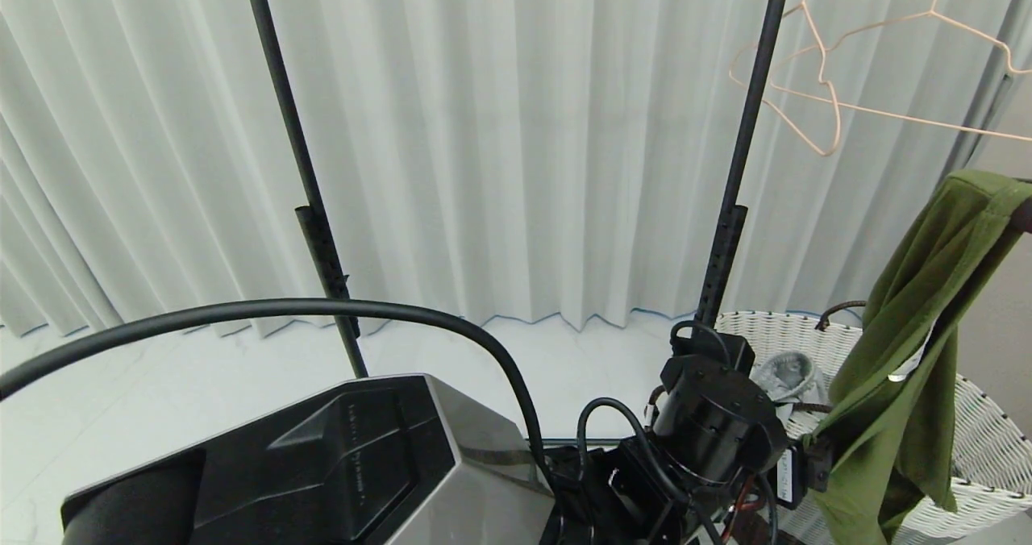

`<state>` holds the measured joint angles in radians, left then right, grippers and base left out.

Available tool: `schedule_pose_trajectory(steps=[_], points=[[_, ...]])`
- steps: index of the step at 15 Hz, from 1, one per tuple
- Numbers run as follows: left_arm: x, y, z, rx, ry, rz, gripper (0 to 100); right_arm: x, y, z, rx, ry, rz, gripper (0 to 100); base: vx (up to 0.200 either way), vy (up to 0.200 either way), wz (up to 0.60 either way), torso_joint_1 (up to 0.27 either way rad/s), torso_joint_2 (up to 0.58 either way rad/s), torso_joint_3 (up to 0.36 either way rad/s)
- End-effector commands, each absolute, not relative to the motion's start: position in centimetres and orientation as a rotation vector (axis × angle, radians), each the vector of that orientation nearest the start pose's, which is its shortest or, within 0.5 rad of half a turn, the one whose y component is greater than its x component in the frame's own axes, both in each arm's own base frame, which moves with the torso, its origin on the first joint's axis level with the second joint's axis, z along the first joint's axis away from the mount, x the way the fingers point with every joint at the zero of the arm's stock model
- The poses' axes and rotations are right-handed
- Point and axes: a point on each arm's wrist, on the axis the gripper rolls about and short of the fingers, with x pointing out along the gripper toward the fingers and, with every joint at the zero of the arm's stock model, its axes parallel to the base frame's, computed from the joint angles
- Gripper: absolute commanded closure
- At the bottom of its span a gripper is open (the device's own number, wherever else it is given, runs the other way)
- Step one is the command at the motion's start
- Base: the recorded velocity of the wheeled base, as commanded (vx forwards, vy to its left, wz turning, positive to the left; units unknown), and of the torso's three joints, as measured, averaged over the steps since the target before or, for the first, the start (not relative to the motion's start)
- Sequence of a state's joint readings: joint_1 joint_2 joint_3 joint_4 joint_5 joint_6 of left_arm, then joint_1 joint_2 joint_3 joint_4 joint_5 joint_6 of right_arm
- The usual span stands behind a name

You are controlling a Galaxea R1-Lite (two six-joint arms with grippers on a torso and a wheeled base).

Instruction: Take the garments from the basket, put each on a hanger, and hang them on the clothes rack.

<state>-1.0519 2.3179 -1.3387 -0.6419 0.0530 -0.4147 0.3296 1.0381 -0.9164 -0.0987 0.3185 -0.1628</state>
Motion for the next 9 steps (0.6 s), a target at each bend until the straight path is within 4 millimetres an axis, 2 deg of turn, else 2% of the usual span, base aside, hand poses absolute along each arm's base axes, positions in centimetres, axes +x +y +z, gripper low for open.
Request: schedule_pose_trajectory(steps=[1, 2, 4, 6, 9], points=[[22.9, -39.9, 8.5, -0.197, 0.491, -0.906, 0, 12.0, 4.8, 31.0, -0.16, -0.033, 0.647, 100, 0.0, 0.0, 0.0, 0.0, 0.0, 0.0], [22.9, -39.9, 8.5, -0.196, 0.492, -0.907, 100, 11.9, 4.8, 31.0, -0.16, -0.032, 0.645, 100, 0.0, 0.0, 0.0, 0.0, 0.0, 0.0], [22.7, -39.7, 8.5, -0.157, 0.475, -0.89, 100, 12.0, 4.8, 30.8, -0.161, -0.017, 0.616, 100, 0.0, 0.0, 0.0, 0.0, 0.0, 0.0], [22.7, -38.6, 7.6, 0.012, 0.396, -0.855, 100, 12.1, 4.7, 30.3, -0.167, 0.005, 0.597, 100, 0.0, 0.0, 0.0, 0.0, 0.0, 0.0], [22.0, -36.9, 8.0, 0.015, 0.335, -0.857, 100, 11.8, 4.6, 29.8, -0.21, 0.002, 0.586, 100, 0.0, 0.0, 0.0, 0.0, 0.0, 0.0]])
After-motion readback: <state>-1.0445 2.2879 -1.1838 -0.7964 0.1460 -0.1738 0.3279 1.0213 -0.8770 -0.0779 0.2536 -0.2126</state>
